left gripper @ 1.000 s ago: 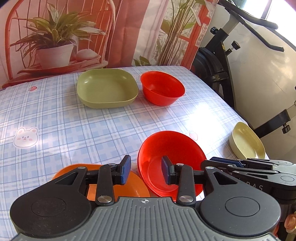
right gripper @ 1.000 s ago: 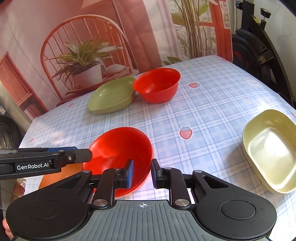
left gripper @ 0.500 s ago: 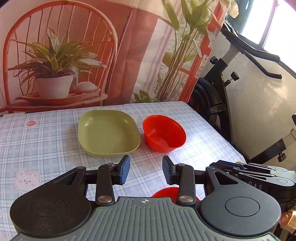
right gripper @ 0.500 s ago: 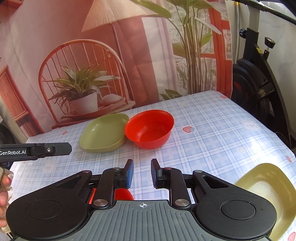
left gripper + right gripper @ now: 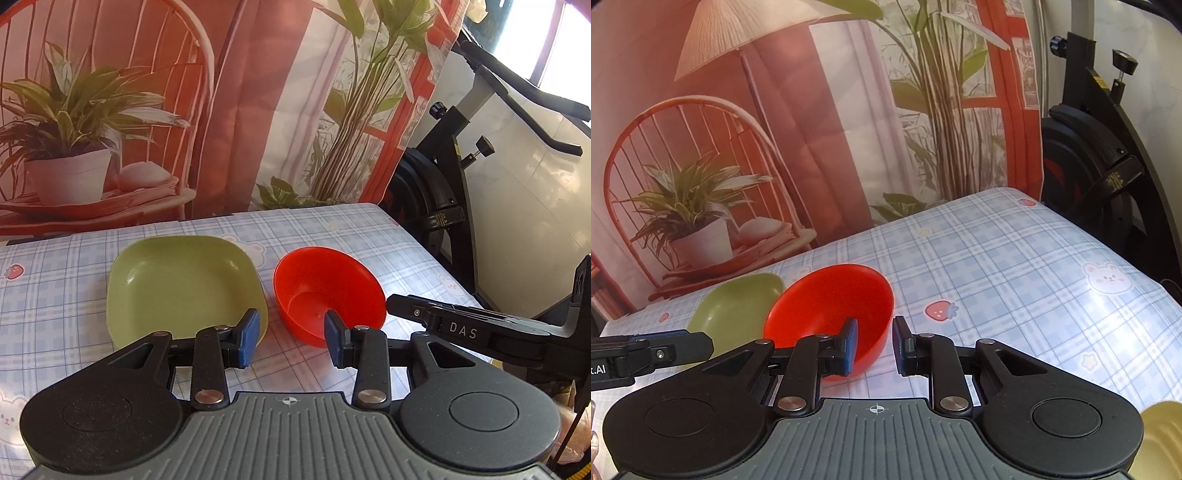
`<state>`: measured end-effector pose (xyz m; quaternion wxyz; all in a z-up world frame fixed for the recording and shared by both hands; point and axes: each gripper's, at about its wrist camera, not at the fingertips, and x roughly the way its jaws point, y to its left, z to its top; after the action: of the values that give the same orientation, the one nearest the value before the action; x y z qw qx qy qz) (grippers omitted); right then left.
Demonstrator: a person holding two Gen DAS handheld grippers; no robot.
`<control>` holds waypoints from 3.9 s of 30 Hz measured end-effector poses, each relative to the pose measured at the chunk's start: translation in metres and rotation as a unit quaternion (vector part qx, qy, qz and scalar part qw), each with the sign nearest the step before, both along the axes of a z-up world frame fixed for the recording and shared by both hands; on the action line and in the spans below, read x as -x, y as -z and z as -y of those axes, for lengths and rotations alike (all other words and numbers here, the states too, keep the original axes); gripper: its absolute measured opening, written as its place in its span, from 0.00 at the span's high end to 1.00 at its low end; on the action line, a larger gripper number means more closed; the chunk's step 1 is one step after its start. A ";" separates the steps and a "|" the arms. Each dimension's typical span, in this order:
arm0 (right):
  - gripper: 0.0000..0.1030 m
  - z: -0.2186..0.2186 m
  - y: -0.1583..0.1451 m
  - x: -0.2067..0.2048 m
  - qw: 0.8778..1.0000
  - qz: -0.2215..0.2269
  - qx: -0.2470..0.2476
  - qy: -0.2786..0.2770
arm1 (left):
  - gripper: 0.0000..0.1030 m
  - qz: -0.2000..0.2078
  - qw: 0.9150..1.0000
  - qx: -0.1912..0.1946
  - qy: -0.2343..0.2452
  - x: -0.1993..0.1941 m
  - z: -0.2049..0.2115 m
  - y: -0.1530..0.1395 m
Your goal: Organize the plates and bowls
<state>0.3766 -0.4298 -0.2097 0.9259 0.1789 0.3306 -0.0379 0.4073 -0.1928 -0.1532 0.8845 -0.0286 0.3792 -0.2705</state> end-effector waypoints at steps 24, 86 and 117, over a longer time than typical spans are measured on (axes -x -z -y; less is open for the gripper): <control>0.91 0.000 0.022 0.004 1.000 -0.015 -0.008 -0.014 | 0.91 -0.013 0.999 -0.024 0.023 -0.023 0.028 0.029; 0.92 -0.076 -0.035 0.161 0.997 -0.018 -0.061 -0.048 | 0.89 -0.051 0.999 -0.013 0.014 0.117 -0.070 0.003; 0.88 -0.071 -0.024 0.163 0.996 -0.029 -0.072 -0.043 | 0.84 -0.063 0.998 -0.028 0.005 0.112 -0.072 0.009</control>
<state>0.2131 -0.3593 -0.1856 0.9014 0.2298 0.3664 0.0207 0.2953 -0.1211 -0.1626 0.8579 -0.0187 0.4417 -0.2620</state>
